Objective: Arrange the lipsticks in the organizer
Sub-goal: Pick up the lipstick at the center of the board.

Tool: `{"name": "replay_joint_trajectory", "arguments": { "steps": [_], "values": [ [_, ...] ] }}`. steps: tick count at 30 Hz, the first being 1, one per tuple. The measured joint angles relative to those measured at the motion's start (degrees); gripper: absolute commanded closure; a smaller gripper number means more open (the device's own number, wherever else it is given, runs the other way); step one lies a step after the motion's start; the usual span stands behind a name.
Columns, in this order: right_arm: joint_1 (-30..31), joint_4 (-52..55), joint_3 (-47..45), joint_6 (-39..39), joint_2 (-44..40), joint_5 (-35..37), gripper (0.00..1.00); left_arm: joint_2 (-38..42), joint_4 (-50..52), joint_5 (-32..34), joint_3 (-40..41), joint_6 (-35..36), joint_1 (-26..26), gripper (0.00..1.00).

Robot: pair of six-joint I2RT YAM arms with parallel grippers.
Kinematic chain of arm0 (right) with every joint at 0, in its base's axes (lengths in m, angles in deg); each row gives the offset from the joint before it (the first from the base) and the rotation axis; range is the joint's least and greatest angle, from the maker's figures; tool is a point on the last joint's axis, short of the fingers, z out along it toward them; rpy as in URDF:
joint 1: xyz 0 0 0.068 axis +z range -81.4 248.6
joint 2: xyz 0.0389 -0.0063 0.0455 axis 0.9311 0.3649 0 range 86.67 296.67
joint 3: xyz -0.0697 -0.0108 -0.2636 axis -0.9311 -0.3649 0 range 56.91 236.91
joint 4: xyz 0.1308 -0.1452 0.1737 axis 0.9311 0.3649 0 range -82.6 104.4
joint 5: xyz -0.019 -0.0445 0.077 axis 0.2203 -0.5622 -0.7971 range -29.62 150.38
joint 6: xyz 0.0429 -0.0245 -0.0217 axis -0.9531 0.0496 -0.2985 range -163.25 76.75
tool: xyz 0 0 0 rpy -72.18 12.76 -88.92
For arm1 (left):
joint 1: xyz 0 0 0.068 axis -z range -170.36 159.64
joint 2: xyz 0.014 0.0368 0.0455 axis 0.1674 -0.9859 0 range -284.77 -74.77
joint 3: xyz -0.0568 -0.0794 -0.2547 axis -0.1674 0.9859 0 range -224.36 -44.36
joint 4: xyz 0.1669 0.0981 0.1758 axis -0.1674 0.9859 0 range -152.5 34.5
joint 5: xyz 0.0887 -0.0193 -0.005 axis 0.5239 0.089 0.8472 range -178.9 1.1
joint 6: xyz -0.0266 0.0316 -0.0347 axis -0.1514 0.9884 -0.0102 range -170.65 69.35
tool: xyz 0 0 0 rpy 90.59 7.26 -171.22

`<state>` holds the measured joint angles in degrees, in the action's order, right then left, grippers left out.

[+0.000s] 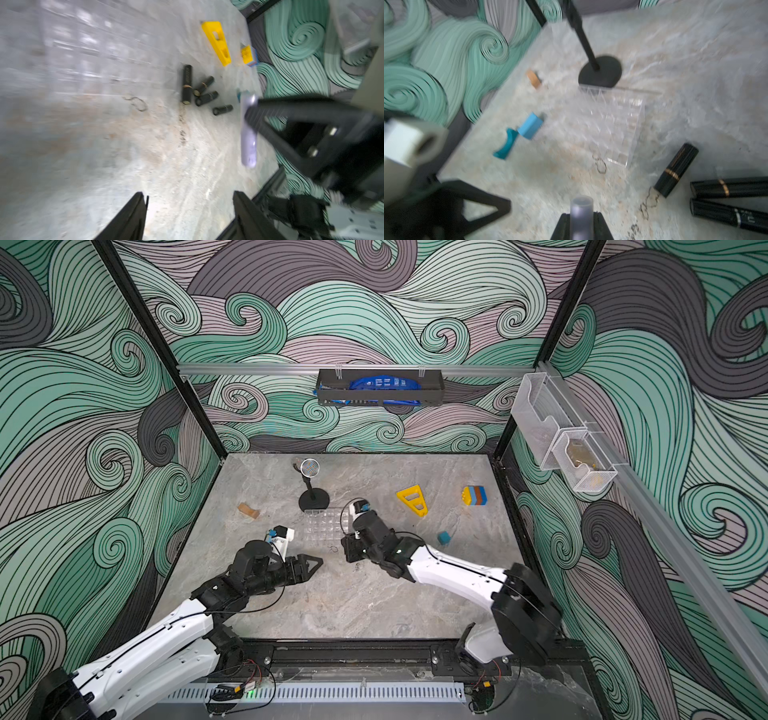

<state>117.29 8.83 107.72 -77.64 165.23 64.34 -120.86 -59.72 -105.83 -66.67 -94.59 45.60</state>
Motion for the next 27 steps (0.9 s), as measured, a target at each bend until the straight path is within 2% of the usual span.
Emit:
{"name": "replay_joint_trajectory", "arguments": {
  "steps": [7, 13, 27],
  "values": [
    [0.1, -9.4, -6.1, -7.8, -5.3, -4.8, 0.81, -6.6, -14.3, -5.6, 0.8, -2.5, 2.5, 0.33],
    [1.1, -12.7, -7.3, -10.7, -5.6, -5.9, 0.81, -9.5, -22.6, -8.0, 0.8, -4.7, 3.4, 0.43],
    [2.8, -17.7, -9.6, -12.8, -7.3, -5.3, 0.80, -12.0, -29.5, -10.3, 0.6, -5.6, 5.1, 0.67]
  ]
}}
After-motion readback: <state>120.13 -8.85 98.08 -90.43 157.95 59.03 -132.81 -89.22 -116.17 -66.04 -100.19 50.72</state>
